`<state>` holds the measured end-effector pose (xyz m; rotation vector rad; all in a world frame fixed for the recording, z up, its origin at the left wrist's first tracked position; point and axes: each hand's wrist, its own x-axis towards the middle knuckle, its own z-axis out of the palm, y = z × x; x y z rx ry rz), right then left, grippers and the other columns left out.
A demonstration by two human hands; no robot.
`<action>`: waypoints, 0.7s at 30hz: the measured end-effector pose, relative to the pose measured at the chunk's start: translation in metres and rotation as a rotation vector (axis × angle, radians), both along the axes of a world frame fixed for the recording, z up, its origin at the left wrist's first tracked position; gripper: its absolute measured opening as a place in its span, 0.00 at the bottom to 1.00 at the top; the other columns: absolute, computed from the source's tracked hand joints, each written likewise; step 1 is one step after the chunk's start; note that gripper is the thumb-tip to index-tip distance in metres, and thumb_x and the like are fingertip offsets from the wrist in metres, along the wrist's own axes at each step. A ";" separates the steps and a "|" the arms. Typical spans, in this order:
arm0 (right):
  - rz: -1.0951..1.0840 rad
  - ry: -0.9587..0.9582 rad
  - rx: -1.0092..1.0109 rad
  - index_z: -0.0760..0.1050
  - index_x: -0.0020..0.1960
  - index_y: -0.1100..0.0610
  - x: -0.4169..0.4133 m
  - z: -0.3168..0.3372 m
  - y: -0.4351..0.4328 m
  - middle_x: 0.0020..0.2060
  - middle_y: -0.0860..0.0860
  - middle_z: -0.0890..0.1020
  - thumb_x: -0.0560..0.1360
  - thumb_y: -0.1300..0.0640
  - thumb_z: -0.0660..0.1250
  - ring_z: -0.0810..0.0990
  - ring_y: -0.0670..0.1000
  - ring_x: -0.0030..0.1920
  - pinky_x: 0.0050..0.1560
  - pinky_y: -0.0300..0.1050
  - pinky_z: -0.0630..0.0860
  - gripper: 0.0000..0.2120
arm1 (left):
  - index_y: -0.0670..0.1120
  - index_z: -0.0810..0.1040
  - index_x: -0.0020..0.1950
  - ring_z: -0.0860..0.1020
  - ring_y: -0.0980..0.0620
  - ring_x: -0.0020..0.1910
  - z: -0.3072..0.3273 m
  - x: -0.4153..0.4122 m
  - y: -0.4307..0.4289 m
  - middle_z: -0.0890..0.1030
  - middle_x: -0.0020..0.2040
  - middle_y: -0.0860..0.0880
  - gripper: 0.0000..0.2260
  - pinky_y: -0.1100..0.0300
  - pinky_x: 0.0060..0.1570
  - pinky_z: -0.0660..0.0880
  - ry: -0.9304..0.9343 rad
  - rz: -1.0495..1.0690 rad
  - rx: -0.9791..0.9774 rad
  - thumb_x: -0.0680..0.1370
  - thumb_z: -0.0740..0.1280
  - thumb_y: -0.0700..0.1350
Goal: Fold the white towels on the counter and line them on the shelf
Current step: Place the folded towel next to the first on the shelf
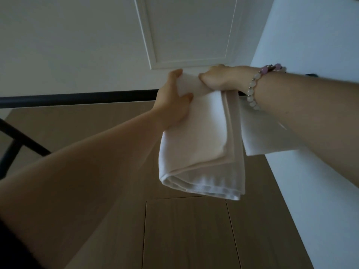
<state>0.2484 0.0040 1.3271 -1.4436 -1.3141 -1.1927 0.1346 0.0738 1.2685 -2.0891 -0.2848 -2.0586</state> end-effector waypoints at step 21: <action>-0.067 -0.168 -0.042 0.65 0.70 0.62 0.003 0.000 0.013 0.69 0.62 0.68 0.83 0.50 0.44 0.67 0.60 0.68 0.65 0.49 0.64 0.23 | 0.41 0.67 0.67 0.74 0.43 0.60 -0.023 0.009 -0.001 0.74 0.63 0.44 0.20 0.58 0.51 0.69 -0.097 -0.156 -0.283 0.79 0.61 0.51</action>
